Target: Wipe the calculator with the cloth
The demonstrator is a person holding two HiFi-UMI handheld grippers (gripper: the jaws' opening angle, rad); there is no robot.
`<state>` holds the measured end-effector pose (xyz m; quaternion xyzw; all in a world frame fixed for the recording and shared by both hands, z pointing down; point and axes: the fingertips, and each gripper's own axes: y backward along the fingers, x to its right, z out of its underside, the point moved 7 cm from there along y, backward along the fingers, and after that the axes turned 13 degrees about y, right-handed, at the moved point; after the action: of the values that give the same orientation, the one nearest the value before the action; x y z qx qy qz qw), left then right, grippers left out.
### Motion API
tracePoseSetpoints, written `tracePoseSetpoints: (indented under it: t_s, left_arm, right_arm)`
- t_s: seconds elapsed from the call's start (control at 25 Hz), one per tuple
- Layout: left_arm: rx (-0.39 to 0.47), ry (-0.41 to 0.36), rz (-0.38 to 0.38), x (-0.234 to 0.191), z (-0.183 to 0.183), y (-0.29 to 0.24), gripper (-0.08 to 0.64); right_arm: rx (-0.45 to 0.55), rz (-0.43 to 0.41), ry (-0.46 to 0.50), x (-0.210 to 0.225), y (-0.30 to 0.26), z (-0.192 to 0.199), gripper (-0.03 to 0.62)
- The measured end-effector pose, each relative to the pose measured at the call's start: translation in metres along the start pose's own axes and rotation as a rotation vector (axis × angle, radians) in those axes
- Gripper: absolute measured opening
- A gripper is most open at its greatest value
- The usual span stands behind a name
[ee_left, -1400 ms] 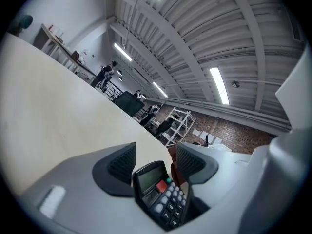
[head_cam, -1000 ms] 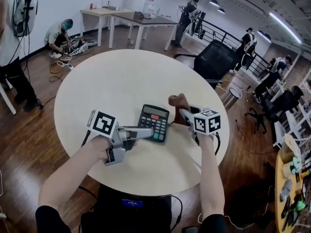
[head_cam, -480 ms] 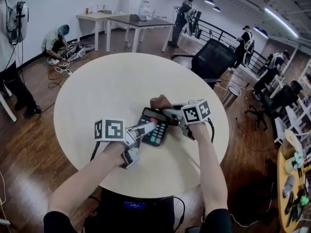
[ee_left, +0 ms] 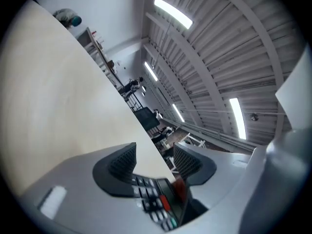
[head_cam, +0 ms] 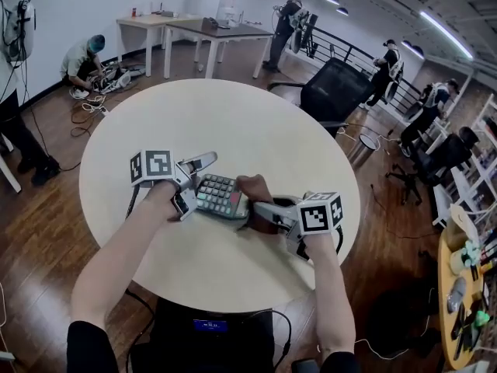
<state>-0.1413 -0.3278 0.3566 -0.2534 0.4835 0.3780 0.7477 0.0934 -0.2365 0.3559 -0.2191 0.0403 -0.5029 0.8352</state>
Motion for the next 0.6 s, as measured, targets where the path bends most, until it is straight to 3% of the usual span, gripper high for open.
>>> tracePoseSetpoints:
  t_s: [0.12, 0.2, 0.28, 0.44, 0.52, 0.6]
  left_arm:
    - [0.07, -0.043, 0.008, -0.009, -0.023, 0.008, 0.232]
    - [0.015, -0.175, 0.009, 0.004, -0.018, 0.022, 0.229]
    - [-0.101, -0.44, -0.005, 0.034, 0.005, 0.033, 0.224]
    - [-0.309, -1.109, -0.126, 0.095, 0.102, 0.015, 0.25]
    - [-0.381, -1.335, -0.211, 0.1, 0.151, -0.004, 0.268]
    - [-0.444, -1.509, -0.322, 0.086, 0.178, -0.018, 0.274]
  right_arm:
    - [0.023, -0.105, 0.047, -0.03, -0.01, 0.001, 0.083]
    - [0.058, -0.047, 0.054, -0.019, -0.002, -0.002, 0.083]
    - [0.097, 0.049, 0.027, 0.004, 0.01, -0.004, 0.083]
    - [0.227, 0.123, -0.056, 0.031, 0.034, 0.005, 0.083]
    - [0.276, 0.132, -0.079, 0.035, 0.045, 0.011, 0.083]
    - [0.292, 0.139, -0.083, 0.033, 0.05, 0.014, 0.083]
